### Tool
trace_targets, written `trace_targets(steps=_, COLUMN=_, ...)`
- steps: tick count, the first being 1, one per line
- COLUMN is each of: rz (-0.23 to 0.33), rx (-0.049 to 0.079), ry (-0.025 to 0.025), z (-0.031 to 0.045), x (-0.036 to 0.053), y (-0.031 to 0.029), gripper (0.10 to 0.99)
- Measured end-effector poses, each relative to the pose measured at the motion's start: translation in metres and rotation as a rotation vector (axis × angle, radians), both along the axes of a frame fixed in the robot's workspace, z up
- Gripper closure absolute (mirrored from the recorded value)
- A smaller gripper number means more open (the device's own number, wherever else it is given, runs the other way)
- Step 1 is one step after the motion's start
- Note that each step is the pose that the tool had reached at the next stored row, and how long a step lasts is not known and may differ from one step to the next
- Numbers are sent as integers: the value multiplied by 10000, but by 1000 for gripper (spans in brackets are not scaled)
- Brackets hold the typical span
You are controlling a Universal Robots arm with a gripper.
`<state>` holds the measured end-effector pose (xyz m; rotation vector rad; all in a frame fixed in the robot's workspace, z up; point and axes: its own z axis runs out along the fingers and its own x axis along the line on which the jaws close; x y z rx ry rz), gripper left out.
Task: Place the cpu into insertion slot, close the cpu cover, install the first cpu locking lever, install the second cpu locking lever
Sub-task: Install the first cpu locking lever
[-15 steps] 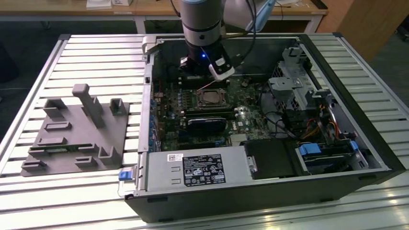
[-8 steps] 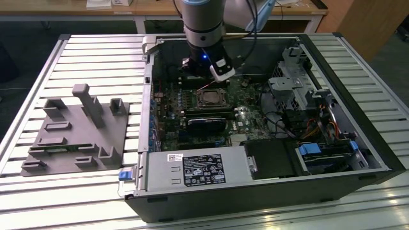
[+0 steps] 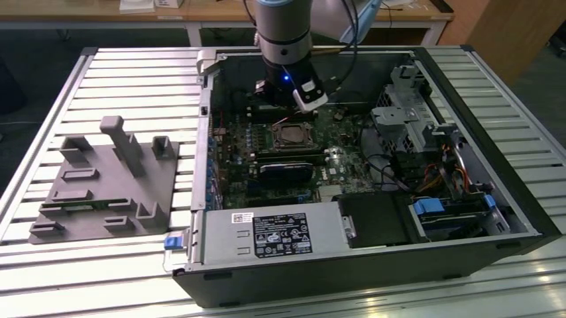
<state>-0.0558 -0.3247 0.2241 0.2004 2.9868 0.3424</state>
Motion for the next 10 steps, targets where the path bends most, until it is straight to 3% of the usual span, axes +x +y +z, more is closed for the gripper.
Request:
trace_targets(steps=3, rz=-22, rx=-69, ry=0, z=-4, x=3, y=13, gripper=980)
trace_targets(steps=8, rz=-22, rx=-77, ry=0, z=-4, x=3, y=14, gripper=980)
trace_targets(steps=9, rz=-24, rx=-79, ry=-34, z=-7, x=2, y=14, gripper=980)
trace_targets(steps=10, rz=-24, rx=-78, ry=-120, z=-13, x=0, y=14, gripper=980)
